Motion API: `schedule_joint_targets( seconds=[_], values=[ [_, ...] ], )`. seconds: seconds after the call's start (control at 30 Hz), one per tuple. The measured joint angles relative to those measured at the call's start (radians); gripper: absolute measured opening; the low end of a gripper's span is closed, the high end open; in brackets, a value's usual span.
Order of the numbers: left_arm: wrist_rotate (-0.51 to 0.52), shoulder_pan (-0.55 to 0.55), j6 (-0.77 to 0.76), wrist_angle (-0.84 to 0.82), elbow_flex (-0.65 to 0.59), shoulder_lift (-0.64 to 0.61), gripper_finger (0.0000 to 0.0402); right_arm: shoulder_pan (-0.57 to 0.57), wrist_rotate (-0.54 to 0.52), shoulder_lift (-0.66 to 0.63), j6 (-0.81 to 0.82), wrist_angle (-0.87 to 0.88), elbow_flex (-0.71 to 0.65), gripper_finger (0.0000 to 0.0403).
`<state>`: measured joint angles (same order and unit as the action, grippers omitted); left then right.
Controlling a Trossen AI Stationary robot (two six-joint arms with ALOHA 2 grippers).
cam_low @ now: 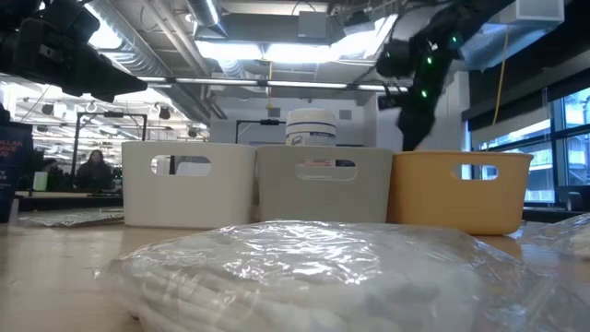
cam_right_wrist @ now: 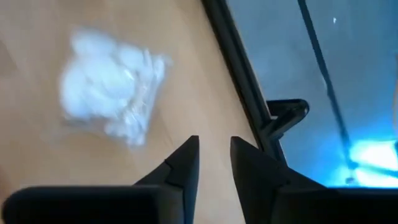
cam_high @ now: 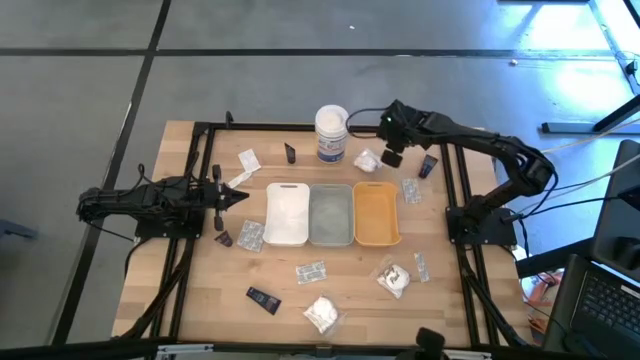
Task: Pick & Place Travel size toiletries
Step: Put the black shave cream into the yellow bin
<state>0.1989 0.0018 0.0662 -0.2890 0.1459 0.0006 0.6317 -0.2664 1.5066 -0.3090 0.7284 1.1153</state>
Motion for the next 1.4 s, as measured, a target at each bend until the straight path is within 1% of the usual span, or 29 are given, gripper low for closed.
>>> schedule_joint_targets(
  seconds=[0.23,0.37,0.47,0.6,0.73,0.9,1.03,1.2,1.3,1.4],
  values=[
    [0.000,0.000,0.000,0.000,0.000,0.000,0.0004,-0.045,0.049,0.000,0.205,0.247,0.202,0.0048],
    [0.000,0.000,0.000,0.000,0.000,0.000,0.0004,-0.081,0.050,-0.002,0.346,0.391,0.298,0.0023],
    [0.000,0.000,0.000,0.000,0.000,0.000,0.0004,-0.108,0.050,-0.002,0.425,0.457,0.340,0.0007],
    [0.000,0.000,0.000,0.000,0.000,0.000,0.0004,-0.142,0.050,-0.002,0.519,0.519,0.352,0.0009],
    [0.000,0.000,0.000,0.000,0.000,0.000,0.0004,-0.192,0.047,-0.002,0.627,0.596,0.336,0.0015],
    [0.000,0.000,0.000,0.000,0.000,0.000,0.0004,-0.247,0.054,-0.002,0.720,0.698,0.307,0.0004],
    [0.000,0.000,0.000,0.000,0.000,0.000,0.0004,-0.270,0.095,-0.009,0.772,0.698,0.260,0.0005],
    [0.000,0.000,0.000,0.000,0.000,0.000,0.0004,-0.287,0.099,-0.030,0.809,0.693,0.134,0.0004],
    [0.000,0.000,0.000,0.000,0.000,0.000,0.0004,-0.287,0.098,-0.074,0.855,0.682,0.060,0.0005],
    [0.000,0.000,0.000,0.000,0.000,0.000,0.0004,-0.286,0.099,-0.148,0.902,0.630,-0.006,0.0003]
  ],
)
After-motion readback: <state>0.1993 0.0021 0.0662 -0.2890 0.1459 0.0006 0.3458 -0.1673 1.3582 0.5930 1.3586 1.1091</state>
